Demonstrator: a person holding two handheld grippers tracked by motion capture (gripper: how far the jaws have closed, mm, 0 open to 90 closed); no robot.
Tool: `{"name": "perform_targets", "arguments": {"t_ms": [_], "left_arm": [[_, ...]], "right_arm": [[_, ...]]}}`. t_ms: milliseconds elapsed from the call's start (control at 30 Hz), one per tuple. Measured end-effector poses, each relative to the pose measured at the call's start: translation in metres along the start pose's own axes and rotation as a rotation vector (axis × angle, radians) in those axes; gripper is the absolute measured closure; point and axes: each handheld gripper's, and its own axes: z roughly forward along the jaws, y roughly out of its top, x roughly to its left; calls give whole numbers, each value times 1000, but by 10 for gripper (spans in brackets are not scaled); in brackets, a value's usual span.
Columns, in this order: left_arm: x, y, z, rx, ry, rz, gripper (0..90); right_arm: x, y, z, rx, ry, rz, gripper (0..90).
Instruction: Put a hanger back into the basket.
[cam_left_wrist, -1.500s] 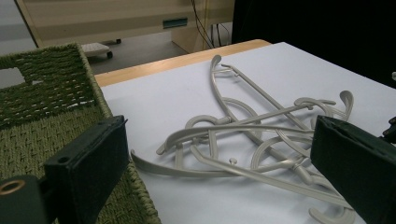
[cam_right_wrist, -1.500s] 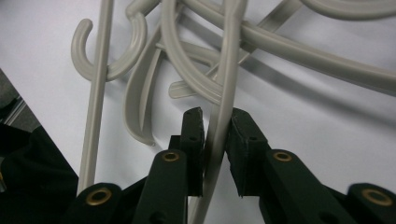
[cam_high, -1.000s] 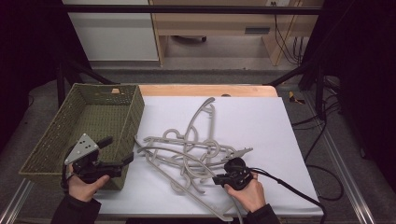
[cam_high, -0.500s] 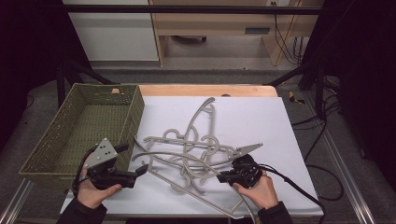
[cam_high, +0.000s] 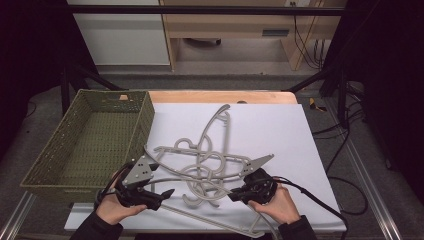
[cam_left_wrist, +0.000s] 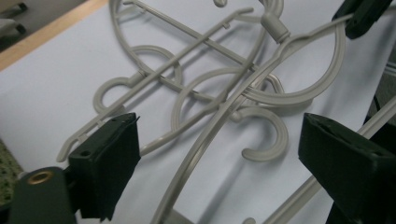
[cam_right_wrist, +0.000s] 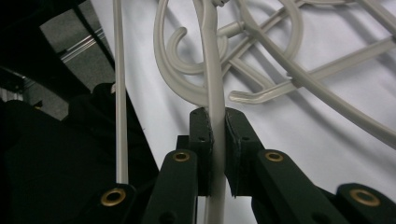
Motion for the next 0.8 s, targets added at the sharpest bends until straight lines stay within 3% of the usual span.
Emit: {"name": "perform_targets", "arguments": {"t_ms": [167,233,367,500,533,800], "left_arm": [[-3,0,12,80,-11,70,197],[-5,-1,17,108,-20,98,256],[-10,-2,28,173,-17,169,335],[-13,-2,34,193,-7,195,393],[-14,-3,36,194,-9,198,452],[-22,-2,44,210,-8,250,657]], "right_arm": [[3,1,2,5,18,-11,825],[3,2,4,17,30,-34,825],[5,2,5,16,34,-28,825],[6,2,6,31,37,-38,825],[6,2,6,37,49,-47,825],[6,1,9,54,58,-54,824]]}}
